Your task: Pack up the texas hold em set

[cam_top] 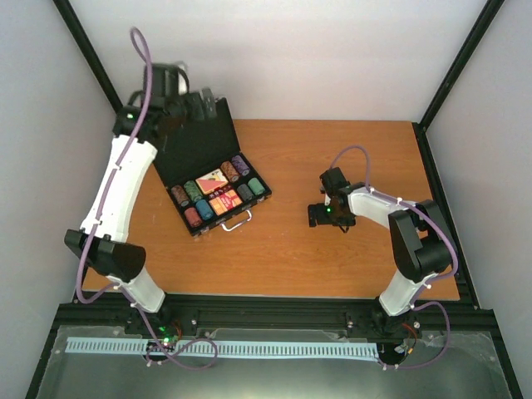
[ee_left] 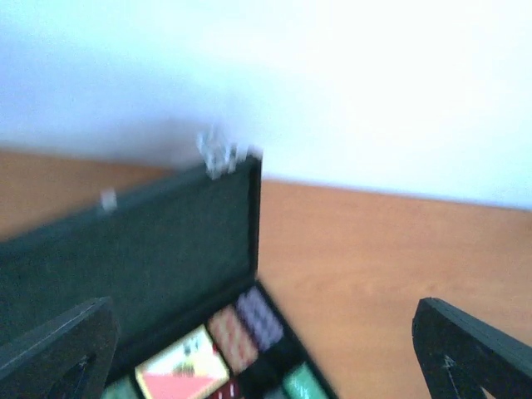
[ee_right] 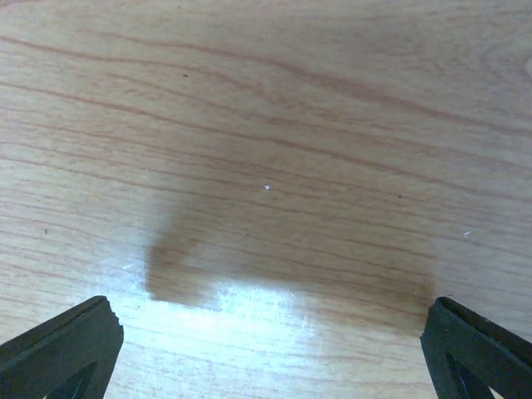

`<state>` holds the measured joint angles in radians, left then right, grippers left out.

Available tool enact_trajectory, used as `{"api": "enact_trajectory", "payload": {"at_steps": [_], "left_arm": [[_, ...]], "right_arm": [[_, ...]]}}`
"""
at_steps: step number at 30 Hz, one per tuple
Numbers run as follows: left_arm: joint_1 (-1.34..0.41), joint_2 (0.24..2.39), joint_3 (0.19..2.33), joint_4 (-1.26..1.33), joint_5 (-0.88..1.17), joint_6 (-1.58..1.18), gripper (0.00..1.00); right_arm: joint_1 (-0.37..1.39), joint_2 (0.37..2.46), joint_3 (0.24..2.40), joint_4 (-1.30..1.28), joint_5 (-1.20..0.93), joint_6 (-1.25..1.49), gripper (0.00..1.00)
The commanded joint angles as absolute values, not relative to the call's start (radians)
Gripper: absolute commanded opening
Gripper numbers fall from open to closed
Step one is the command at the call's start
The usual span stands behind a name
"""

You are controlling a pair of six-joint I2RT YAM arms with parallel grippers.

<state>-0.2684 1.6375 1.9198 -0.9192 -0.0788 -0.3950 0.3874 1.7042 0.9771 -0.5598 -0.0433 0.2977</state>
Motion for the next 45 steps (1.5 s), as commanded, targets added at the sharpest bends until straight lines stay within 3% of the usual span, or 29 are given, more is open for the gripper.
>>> {"api": "enact_trajectory", "payload": {"at_steps": [1, 20, 40, 45], "left_arm": [[-0.2, 1.76, 2.17, -0.977, -0.07, -0.198, 1.0], [0.008, 2.181, 2.493, -0.877, 0.2, -0.291, 0.99], [0.006, 2.173, 2.314, -0.987, 0.301, -0.282, 0.92], [-0.033, 2.061, 2.112, -0.894, 0.402, -0.296, 0.92]], "right_arm": [[0.387, 1.692, 1.014, -0.597, -0.068, 0.312, 1.0], [0.386, 1.695, 1.021, -0.616, -0.047, 0.31, 1.0], [0.383, 1.597, 1.029, -0.684, -0.059, 0.304, 1.0], [0.383, 1.545, 1.029, -0.71, -0.063, 0.31, 1.0]]}}
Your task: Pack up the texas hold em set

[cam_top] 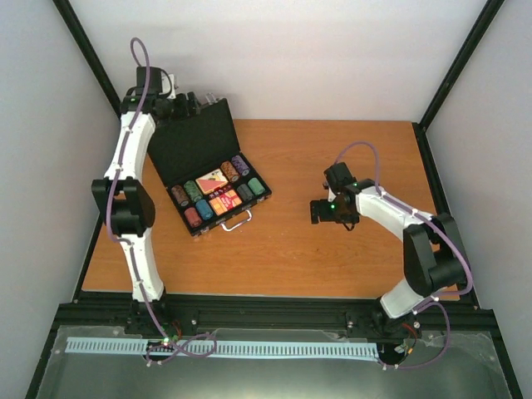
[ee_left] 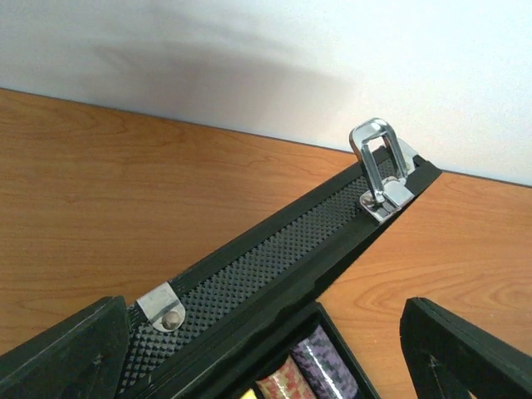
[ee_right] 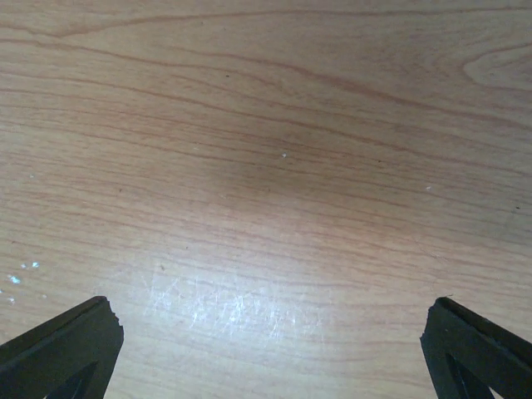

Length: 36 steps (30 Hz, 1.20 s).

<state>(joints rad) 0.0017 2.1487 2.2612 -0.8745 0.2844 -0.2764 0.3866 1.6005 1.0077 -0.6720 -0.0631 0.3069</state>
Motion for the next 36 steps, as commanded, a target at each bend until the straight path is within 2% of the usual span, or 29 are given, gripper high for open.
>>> {"api": "enact_trajectory", "payload": {"at_steps": [1, 8, 12, 19, 25, 31, 36], "left_arm": [[-0.05, 2.029, 2.061, -0.869, 0.415, -0.3, 0.92], [-0.2, 1.833, 1.693, -0.747, 0.499, -0.381, 0.91], [-0.271, 1.717, 1.568, -0.76, 0.497, -0.416, 0.91], [-0.299, 1.528, 1.56, -0.816, 0.42, -0.454, 0.95], [-0.288, 1.533, 1.588, -0.893, 0.284, -0.435, 0.95], [-0.158, 1.539, 1.402, -0.802, 0.284, -0.494, 0.85], [-0.045, 1.611, 1.482, -0.745, 0.273, -0.524, 0.78]], "right_arm": [[0.383, 1.536, 1.029, -0.715, -0.067, 0.311, 1.0], [0.383, 1.47, 1.023, -0.743, -0.071, 0.314, 1.0], [0.383, 1.436, 1.014, -0.757, -0.078, 0.315, 1.0], [0.383, 1.395, 1.011, -0.753, -0.122, 0.323, 1.0], [0.391, 1.447, 1.063, -0.74, -0.205, 0.314, 1.0], [0.419, 1.536, 1.169, -0.702, -0.311, 0.337, 1.0], [0.516, 1.624, 1.282, -0.693, -0.346, 0.357, 1.0]]}}
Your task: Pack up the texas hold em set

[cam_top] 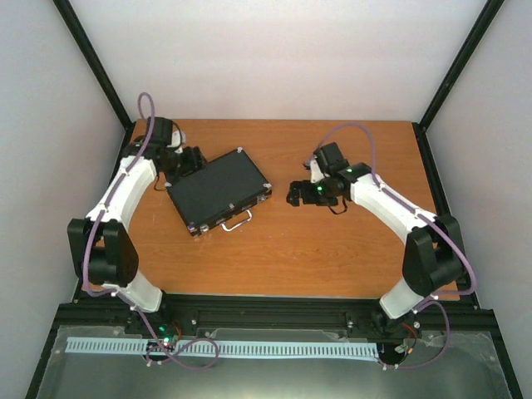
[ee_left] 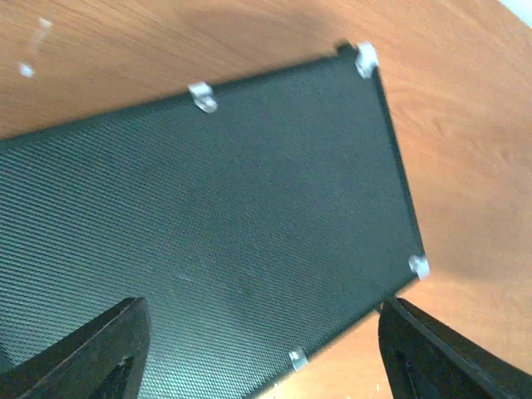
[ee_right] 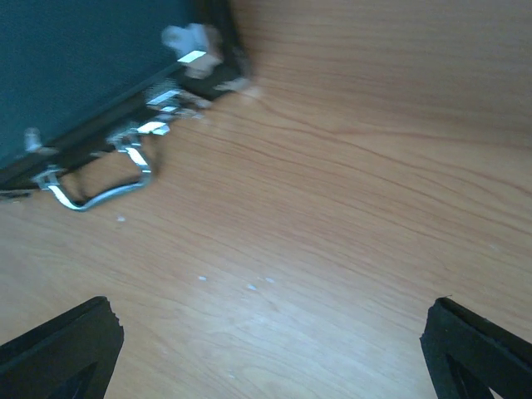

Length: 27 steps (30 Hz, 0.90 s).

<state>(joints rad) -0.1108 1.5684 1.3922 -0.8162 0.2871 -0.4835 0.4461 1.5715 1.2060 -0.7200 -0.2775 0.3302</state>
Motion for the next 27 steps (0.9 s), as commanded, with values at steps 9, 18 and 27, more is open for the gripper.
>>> {"api": "enact_trajectory", "payload": {"at_steps": [9, 18, 27], "left_arm": [[0.067, 1.963, 1.916, -0.803, 0.221, -0.53, 0.74], [0.141, 2.26, 2.062, -0.768, 0.28, -0.536, 0.6], [0.179, 2.369, 2.028, -0.744, 0.338, -0.514, 0.14]], "right_arm": [[0.672, 1.713, 1.34, -0.626, -0.389, 0.467, 0.98], [0.831, 1.818, 1.379, -0.504, -0.379, 0.635, 0.95], [0.939, 1.924, 1.408, -0.226, -0.397, 0.995, 0.8]]}}
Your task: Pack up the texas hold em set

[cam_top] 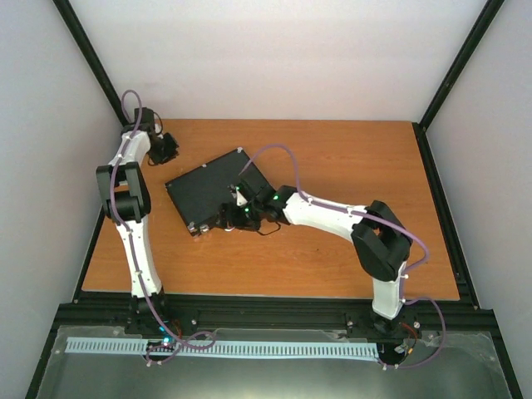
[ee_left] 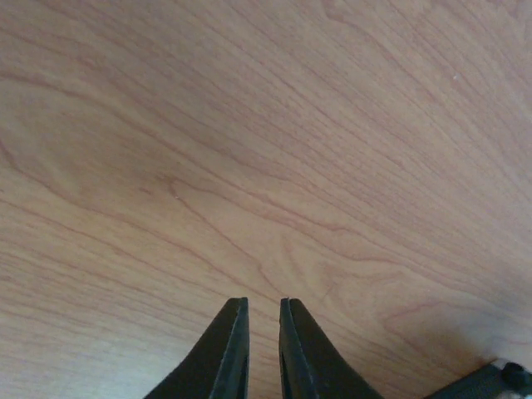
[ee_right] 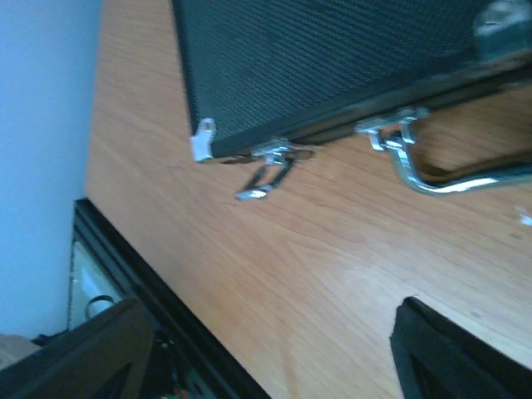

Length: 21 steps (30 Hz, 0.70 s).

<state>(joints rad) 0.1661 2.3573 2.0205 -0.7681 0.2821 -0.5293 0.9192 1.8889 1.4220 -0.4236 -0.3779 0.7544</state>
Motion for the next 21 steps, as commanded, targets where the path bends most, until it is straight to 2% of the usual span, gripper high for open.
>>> {"api": "enact_trajectory", "payload": {"at_steps": [1, 4, 7, 10, 21], "left_arm": [[0.179, 2.374, 2.021, -0.746, 0.347, -0.504, 0.11], [0.181, 2.379, 1.999, -0.77, 0.355, -0.47, 0.03], [0.183, 2.378, 1.984, -0.783, 0.365, -0.445, 0.01], [0.192, 2.395, 1.991, -0.803, 0.378, -0.432, 0.01], [0.206, 2.421, 1.932, -0.803, 0.419, -0.395, 0.01]], "right_arm": [[0.944, 1.939, 1.393, -0.176, -0.398, 1.05, 0.75], [0.959, 1.988, 1.399, -0.096, -0.385, 1.159, 0.58], [0.974, 2.051, 1.472, -0.099, -0.387, 1.211, 0.54], [0.983, 2.085, 1.492, -0.081, -0.388, 1.3, 0.45], [0.999, 2.111, 1.503, -0.115, -0.351, 1.377, 0.33]]}}
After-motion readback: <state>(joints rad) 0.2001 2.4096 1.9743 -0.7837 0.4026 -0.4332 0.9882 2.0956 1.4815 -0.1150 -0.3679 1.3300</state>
